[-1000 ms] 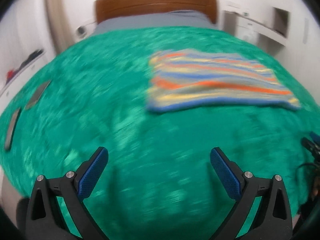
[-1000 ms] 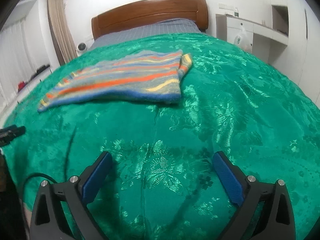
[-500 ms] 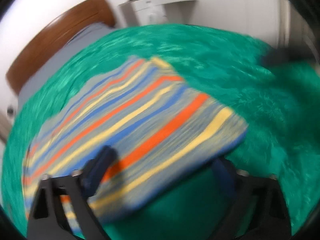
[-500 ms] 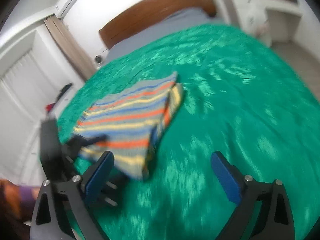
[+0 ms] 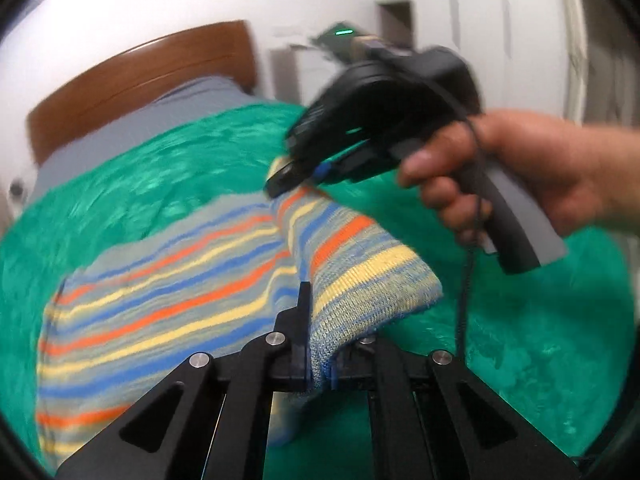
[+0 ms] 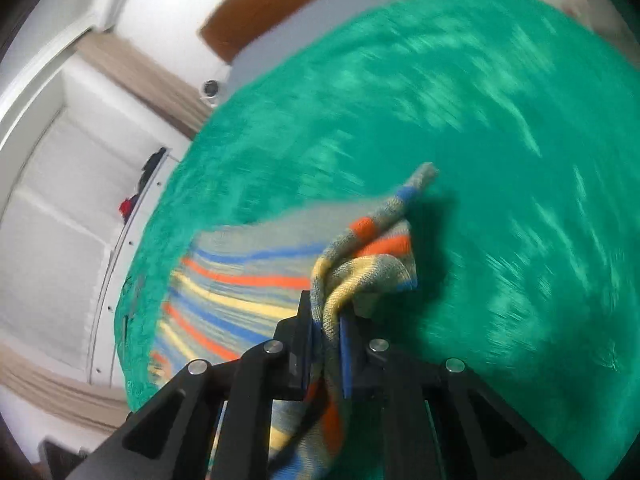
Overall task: Fold small clothes
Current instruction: 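Grasp the folded sweater's edge with the left gripper while the right gripper grasps it, fold in half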
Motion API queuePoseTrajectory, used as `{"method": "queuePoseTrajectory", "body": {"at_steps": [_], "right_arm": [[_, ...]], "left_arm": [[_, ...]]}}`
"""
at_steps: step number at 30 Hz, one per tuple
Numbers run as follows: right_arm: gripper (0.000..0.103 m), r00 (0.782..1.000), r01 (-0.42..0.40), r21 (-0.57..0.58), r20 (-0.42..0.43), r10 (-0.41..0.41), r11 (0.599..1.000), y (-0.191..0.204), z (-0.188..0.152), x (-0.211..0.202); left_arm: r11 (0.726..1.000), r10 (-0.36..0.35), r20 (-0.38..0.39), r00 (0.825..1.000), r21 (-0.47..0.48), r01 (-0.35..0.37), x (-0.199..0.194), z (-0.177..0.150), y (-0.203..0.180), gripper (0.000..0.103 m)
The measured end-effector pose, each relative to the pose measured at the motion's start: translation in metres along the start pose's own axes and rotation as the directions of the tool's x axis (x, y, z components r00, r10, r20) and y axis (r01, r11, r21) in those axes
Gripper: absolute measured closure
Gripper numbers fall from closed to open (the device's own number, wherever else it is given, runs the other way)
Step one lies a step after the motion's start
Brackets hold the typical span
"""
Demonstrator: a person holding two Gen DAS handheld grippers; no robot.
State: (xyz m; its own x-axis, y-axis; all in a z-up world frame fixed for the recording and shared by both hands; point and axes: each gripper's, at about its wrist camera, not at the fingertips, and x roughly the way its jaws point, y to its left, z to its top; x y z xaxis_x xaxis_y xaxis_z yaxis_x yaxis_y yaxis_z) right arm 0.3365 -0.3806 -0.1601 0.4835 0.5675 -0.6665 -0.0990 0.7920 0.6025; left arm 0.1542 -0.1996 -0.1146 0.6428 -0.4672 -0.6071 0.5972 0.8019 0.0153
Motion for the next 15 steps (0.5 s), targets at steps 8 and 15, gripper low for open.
{"method": "queuePoseTrajectory", "body": {"at_steps": [8, 15], "right_arm": [[0.092, 0.993, -0.110, -0.219, -0.071, 0.097, 0.969, 0.149, 0.024, 0.049], [0.084, 0.981, -0.118, -0.263, -0.183, 0.070, 0.958, 0.223, 0.003, 0.173]], "left_arm": [[0.935, 0.095, 0.022, 0.995, -0.345, -0.082, -0.078, -0.032, 0.123, 0.099], [0.827, 0.182, -0.171, 0.968, -0.506, -0.245, -0.081, -0.091, 0.198, 0.079]]}}
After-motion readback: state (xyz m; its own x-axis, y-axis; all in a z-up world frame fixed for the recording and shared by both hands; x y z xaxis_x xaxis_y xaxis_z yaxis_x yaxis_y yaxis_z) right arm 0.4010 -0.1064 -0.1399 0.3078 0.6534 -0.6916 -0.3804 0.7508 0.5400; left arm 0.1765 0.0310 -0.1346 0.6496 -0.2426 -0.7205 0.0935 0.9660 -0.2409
